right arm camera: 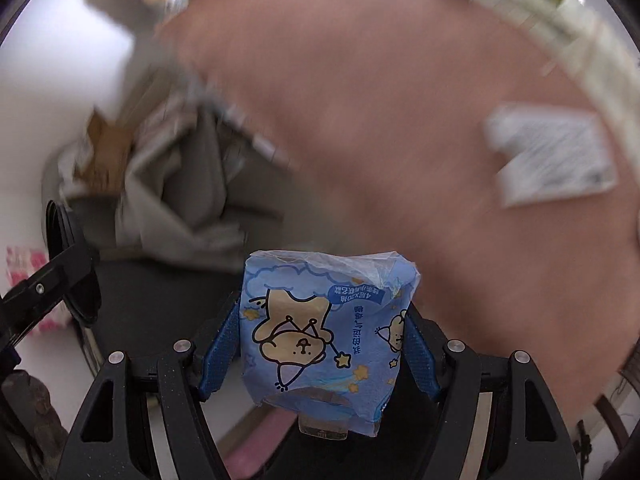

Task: Collect trash
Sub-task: 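Carry the lid and bag to the bin and release both into it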

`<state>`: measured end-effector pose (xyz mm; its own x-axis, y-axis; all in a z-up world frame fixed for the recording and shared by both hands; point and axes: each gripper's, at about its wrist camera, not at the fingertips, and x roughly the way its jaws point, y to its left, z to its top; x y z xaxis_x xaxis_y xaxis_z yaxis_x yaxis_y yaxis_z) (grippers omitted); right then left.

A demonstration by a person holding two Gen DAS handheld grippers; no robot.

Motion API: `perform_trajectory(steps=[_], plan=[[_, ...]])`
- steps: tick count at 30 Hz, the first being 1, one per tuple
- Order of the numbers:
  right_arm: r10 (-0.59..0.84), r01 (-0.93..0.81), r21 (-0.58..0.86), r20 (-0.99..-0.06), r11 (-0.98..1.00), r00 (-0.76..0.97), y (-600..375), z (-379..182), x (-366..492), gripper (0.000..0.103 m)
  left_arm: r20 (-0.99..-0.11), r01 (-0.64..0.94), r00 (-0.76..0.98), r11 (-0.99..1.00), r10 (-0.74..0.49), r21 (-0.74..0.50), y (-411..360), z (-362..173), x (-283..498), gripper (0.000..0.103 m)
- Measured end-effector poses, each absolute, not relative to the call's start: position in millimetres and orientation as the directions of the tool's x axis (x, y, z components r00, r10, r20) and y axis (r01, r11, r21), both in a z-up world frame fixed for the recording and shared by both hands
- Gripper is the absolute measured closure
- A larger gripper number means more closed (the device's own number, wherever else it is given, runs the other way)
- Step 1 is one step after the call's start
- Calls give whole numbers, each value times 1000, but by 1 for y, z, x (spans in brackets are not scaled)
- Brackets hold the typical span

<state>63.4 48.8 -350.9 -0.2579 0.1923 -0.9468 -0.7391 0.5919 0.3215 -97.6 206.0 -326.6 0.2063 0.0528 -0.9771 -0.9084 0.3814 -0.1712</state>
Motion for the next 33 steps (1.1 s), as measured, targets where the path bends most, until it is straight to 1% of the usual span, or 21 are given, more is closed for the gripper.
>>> perform_trajectory(steps=[3, 4, 7, 9, 10, 12, 14, 16, 17, 18, 19, 20, 22, 25, 28, 30, 33], plan=[[131, -739, 345, -934, 579, -333, 60, -408, 27, 28, -980, -937, 196, 288, -34, -197, 212, -393, -141, 18], [115, -738, 355, -927, 573, -357, 65, -430, 15, 28, -974, -945, 215, 236, -70, -225, 214, -423, -158, 18], [62, -733, 376, -907, 567, -417, 79, -503, -12, 28, -960, -960, 241, 114, -142, -257, 216, -494, -194, 18], [26, -723, 391, -888, 570, -459, 88, -555, -28, 28, -956, -965, 238, 70, -174, -253, 216, -539, -208, 18], [14, -719, 398, -879, 570, -476, 92, -575, -32, 28, -949, -964, 246, 55, -197, -262, 215, -565, -214, 18], [-6, -713, 402, -869, 575, -495, 97, -617, -41, 28, -946, -969, 236, 23, -224, -247, 215, -605, -223, 18], [-25, -708, 410, -856, 575, -517, 100, -658, -50, 27, -936, -966, 252, -6, -246, -258, 218, -644, -231, 17], [-41, -700, 423, -840, 575, -541, 105, -695, -59, 23, -931, -966, 255, -18, -260, -260, 218, -674, -238, 15], [-50, -692, 434, -827, 577, -560, 108, -711, -63, 15, -931, -967, 252, -22, -264, -256, 218, -686, -242, 15], [-61, -685, 442, -814, 579, -577, 109, -728, -66, 5, -933, -969, 243, -28, -267, -245, 219, -694, -246, 13], [-67, -678, 448, -805, 582, -590, 108, -743, -69, 2, -936, -973, 228, -35, -269, -227, 216, -705, -252, 6], [-72, -679, 450, -802, 579, -593, 108, -753, -72, 0, -939, -977, 210, -32, -272, -209, 216, -711, -256, 2], [-102, -708, 439, -808, 553, -580, 109, -769, -77, 0, -951, -986, 165, -22, -263, -165, 214, -715, -267, 1], [-138, -769, 394, -842, 503, -522, 109, -774, -83, 0, -966, -995, 97, 2, -238, -100, 209, -713, -276, 1], [-163, -844, 309, -896, 439, -413, 109, -764, -88, 0, -984, -999, 37, 30, -177, -43, 204, -702, -282, 1], [-172, -885, 253, -924, 390, -341, 109, -753, -88, 0, -990, -998, -26, 53, -141, 19, 200, -693, -283, 1], [-158, -928, 168, -960, 333, -231, 113, -731, -89, 0, -992, -997, -48, 59, -114, 41, 196, -676, -284, 1]])
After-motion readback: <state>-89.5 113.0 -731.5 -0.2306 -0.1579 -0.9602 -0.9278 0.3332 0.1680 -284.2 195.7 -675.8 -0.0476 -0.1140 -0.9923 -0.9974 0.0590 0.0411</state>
